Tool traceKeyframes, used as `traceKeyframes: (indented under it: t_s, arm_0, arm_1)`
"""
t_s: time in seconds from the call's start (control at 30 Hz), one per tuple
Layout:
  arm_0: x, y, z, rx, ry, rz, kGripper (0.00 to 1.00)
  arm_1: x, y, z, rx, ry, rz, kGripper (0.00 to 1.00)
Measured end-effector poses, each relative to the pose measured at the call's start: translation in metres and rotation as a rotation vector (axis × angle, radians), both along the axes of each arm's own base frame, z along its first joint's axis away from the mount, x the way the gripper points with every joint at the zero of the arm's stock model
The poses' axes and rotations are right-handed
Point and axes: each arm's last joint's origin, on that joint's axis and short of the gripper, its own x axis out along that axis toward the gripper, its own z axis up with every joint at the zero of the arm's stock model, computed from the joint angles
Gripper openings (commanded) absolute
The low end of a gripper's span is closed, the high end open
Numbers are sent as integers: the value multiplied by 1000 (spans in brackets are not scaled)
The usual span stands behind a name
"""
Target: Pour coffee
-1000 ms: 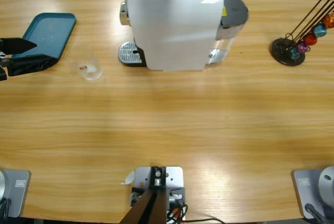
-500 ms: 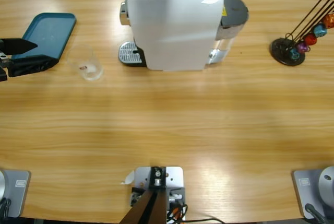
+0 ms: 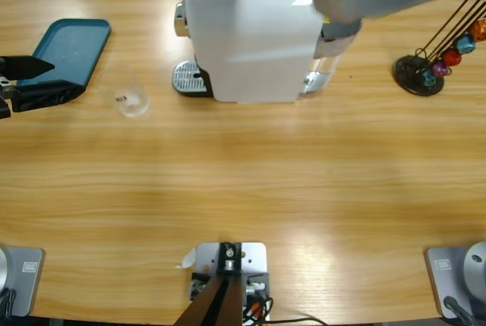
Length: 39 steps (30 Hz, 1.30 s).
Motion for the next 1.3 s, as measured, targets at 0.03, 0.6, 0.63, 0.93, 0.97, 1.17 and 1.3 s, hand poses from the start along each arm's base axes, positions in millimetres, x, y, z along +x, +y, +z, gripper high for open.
traceKeyframes:
  t_s: [0.03,0.6,0.63,0.93,0.97,1.17,1.3]
  arm_0:
    - [0,0,0,0,0,0,697]
    - [-1,0,-1,6,8,0,697]
    - [-1,0,-1,6,8,0,697]
    - [-1,1,-1,8,9,0,697]
    - [-1,1,-1,8,10,0,697]
    - [-1,1,-1,9,11,0,697]
    - [-1,1,-2,11,14,0,697]
  arm_1:
    - [-1,2,-1,2,3,4,0]
    - [-3,3,-8,45,26,4,0]
    - [-3,3,-8,51,29,5,0]
    - [-3,4,-11,75,38,4,0]
    - [-3,4,-12,78,40,3,0]
    - [-4,3,-19,91,43,0,0]
    - [-4,3,-21,99,46,1,0]
